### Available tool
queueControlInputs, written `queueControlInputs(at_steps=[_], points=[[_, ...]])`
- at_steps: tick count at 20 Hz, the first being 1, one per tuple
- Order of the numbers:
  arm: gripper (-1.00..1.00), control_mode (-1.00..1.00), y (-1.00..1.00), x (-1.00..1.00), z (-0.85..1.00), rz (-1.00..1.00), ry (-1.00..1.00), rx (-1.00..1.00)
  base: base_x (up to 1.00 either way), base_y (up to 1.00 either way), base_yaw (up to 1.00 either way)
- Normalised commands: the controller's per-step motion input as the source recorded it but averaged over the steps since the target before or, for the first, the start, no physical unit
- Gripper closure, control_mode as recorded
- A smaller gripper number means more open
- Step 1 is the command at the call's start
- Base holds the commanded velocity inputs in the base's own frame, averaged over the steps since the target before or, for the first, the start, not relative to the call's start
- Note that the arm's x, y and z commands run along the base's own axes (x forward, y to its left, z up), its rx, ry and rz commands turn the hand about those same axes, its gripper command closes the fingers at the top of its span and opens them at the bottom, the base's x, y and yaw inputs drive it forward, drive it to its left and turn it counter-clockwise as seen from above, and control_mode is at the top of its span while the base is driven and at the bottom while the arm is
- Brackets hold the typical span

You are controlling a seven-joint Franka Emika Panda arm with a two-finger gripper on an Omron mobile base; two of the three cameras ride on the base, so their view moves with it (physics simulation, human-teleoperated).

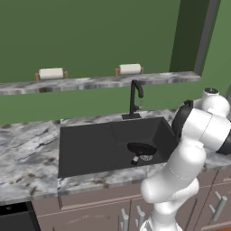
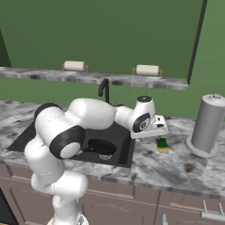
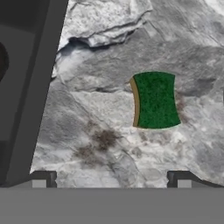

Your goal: Pick the pan and sponge and place them into the sink. Then turn on the water.

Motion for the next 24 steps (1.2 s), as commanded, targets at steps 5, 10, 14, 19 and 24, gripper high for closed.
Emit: queueControlInputs(at_steps=[5,10,14,19,24], points=[[-1.0,-1.0,-0.19,0.28,-0.18,0.02,0.0,0.0,0.0,0.0,0.0],[-1.0,-1.0,-0.35,0.22,-0.14,0.01,0.0,0.0,0.0,0.0,0.0],[-1.0,-1.0,-0.42,0.11,-0.14,0.01,0.0,0.0,0.0,0.0,0.0],[-1.0,-1.0,-0.28,0.15,-0.16,0.0,0.0,0.0,0.0,0.0,0.0],[-1.0,-1.0,-0.08,0.24,-0.25,0.0,0.03,0.03,0.0,0.0,0.0]])
